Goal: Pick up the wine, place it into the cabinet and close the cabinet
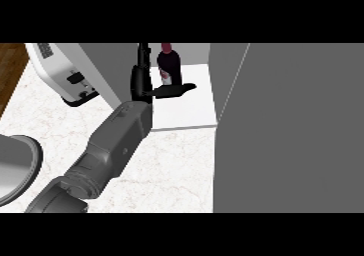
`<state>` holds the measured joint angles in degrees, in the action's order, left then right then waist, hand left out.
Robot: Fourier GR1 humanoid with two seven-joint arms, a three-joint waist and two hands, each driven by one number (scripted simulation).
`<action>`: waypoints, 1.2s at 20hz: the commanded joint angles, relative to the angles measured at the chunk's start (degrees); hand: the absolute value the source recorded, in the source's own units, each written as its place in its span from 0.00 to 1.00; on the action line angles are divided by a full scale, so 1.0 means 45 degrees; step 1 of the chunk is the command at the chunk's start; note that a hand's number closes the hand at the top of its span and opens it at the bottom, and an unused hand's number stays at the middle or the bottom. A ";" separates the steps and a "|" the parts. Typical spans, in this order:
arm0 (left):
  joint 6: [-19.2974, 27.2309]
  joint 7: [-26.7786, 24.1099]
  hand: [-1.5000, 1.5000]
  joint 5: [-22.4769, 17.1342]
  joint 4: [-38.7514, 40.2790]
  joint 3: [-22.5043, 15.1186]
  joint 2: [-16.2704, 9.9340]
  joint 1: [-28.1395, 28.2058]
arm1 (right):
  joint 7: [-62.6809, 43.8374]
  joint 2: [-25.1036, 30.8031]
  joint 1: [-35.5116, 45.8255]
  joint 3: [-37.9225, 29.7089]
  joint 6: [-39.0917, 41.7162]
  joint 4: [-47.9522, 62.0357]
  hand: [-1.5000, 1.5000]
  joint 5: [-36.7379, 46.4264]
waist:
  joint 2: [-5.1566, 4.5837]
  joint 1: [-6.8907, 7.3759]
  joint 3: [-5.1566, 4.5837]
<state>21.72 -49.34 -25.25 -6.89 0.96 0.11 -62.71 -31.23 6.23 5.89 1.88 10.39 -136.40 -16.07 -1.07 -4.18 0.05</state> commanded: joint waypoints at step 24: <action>0.2305 0.0962 0.00 -0.4962 -0.7321 -0.6654 -0.0024 0.5075 | -0.1246 -0.0238 -0.0397 0.0758 -0.1219 -0.1518 0.00 0.0394 | 0.0359 0.0587 -0.0016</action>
<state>25.56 -46.51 -44.30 -29.73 -21.04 0.00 -45.56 -33.03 5.40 5.85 4.76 7.14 -136.99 -14.88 0.27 -2.50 -0.01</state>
